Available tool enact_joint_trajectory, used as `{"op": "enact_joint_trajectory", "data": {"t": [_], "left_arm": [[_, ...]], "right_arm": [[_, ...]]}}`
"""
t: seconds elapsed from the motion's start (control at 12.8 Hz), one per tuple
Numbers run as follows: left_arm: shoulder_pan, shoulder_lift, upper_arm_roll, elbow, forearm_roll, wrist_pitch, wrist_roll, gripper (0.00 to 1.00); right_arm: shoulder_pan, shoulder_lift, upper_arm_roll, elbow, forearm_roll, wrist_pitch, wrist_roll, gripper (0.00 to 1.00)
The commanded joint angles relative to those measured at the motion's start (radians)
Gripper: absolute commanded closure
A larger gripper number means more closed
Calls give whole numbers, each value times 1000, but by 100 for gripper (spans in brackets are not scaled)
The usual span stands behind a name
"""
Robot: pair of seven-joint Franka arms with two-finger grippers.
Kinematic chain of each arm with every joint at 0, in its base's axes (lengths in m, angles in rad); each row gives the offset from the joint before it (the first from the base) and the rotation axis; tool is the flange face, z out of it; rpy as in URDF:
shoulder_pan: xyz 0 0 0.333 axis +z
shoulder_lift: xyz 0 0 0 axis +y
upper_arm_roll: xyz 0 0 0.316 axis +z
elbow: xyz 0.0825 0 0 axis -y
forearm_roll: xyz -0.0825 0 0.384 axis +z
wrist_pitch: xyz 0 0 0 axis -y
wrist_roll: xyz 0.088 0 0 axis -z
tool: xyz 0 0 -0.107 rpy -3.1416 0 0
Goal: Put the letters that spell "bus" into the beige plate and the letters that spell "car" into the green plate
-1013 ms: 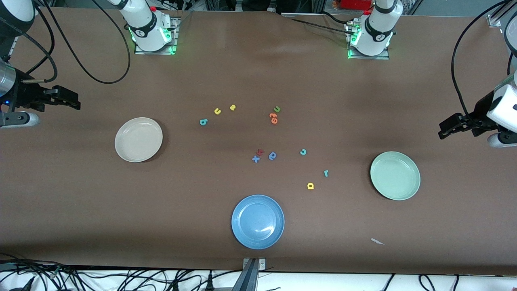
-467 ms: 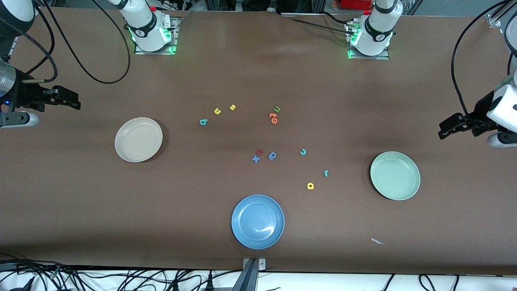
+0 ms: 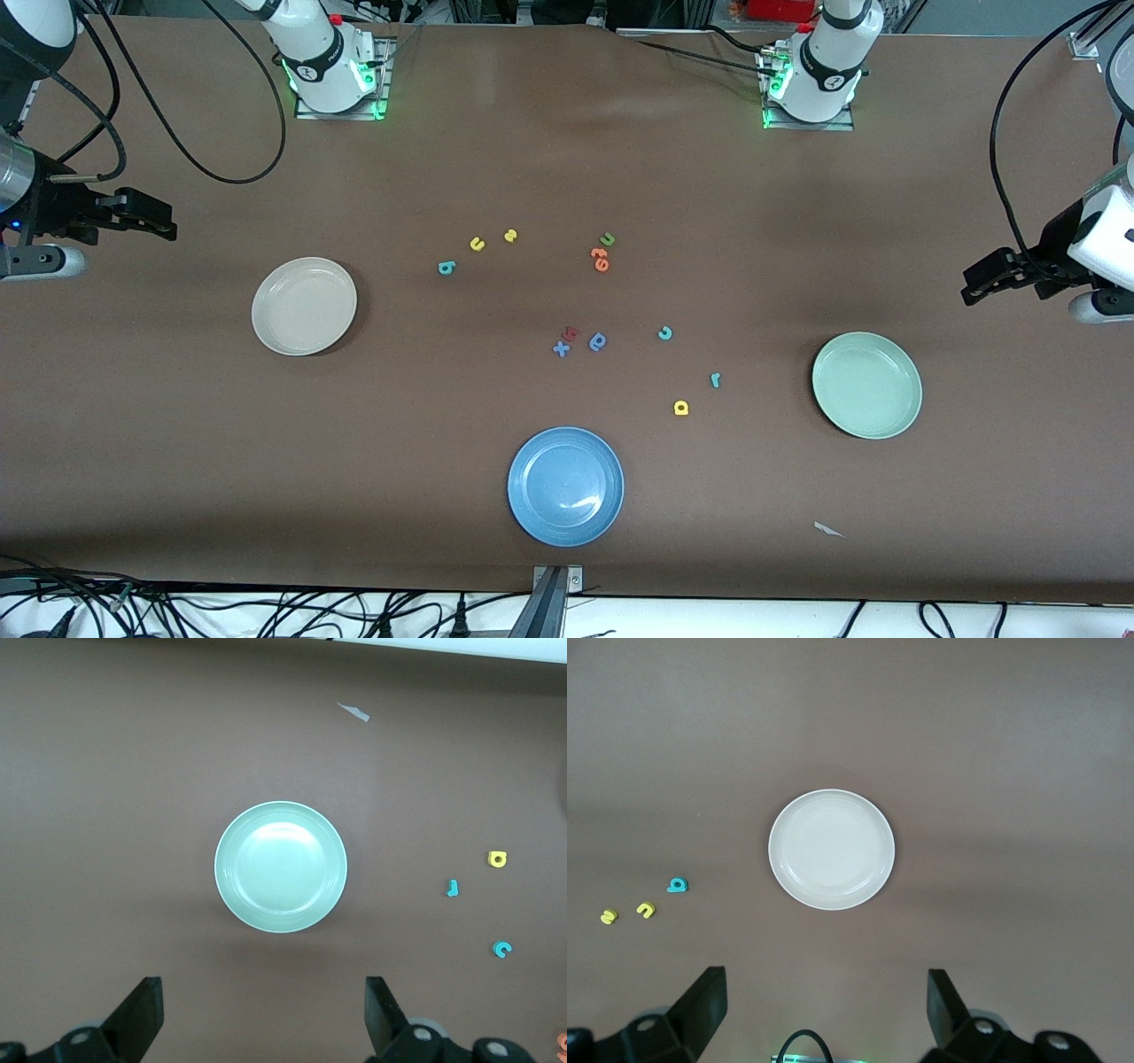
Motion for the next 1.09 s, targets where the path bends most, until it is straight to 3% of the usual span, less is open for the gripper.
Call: {"op": "enact_joint_trajectory", "data": {"t": [0.0, 1.01], "left_arm": [[-1, -11, -1, -9, -6, 6, 13, 0], [-1, -11, -1, -9, -6, 6, 13, 0]], "right_arm": [[2, 0, -4, 3, -3, -14, 11, 0], [5, 11, -9, -2, 3, -33, 12, 0]]}}
